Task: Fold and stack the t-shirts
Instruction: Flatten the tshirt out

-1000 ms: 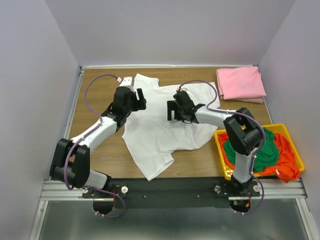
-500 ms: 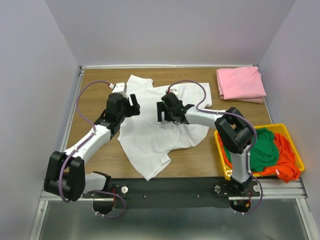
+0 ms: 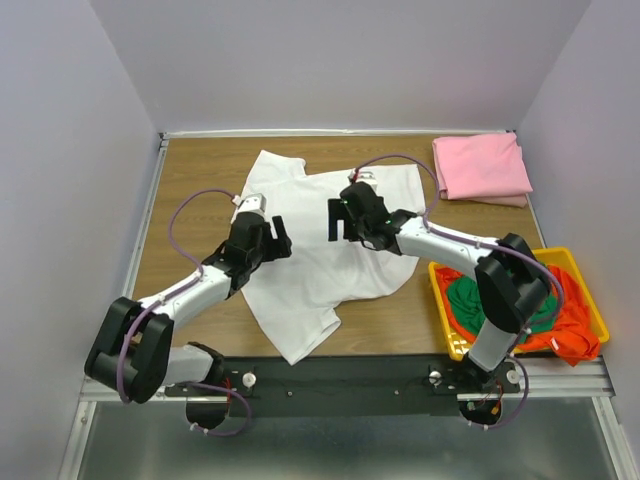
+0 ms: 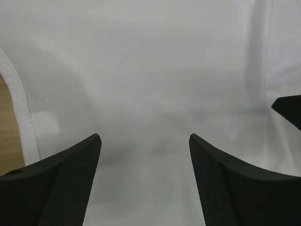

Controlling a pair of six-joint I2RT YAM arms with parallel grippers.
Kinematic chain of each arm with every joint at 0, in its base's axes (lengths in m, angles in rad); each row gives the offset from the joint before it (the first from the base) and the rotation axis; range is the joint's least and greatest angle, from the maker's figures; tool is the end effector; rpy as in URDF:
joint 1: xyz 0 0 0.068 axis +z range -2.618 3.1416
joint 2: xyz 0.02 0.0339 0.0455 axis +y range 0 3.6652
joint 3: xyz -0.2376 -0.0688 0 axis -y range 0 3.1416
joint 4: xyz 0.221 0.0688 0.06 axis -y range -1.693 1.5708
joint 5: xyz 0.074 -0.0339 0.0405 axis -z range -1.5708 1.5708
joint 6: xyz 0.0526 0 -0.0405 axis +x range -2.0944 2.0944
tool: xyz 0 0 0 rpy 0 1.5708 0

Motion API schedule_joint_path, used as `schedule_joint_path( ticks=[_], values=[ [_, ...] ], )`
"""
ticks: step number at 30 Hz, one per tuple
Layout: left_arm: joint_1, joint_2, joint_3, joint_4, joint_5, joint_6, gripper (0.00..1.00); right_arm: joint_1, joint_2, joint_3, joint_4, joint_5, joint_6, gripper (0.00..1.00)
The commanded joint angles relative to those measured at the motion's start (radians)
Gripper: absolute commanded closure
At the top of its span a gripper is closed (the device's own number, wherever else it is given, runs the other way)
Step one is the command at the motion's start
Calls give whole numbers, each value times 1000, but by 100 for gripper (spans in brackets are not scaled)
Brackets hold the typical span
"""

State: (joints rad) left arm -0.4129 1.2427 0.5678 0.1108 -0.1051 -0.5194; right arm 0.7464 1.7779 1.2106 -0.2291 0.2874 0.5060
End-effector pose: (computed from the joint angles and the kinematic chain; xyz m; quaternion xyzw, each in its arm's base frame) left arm 0.2406 -0.0994 0.1797 -0.0719 0.8722 -0.1754 0.4510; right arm 0.2851 0.2433 0.1889 -0.0562 0.9163 0.1116 0.3805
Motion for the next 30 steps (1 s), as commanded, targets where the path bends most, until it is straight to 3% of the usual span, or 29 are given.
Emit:
schedule_joint_path(
  ticks=[1, 14, 30],
  values=[
    [-44, 72, 41, -31, -93, -48, 17, 7, -96, -101, -30, 45, 28, 1],
    [-83, 317, 138, -89, -116, -73, 15, 7, -334, -289, -36, 59, 71, 0],
    [55, 437, 283, -172, -61, 13, 15, 7, -433, -358, -46, 85, 77, 0]
  ],
)
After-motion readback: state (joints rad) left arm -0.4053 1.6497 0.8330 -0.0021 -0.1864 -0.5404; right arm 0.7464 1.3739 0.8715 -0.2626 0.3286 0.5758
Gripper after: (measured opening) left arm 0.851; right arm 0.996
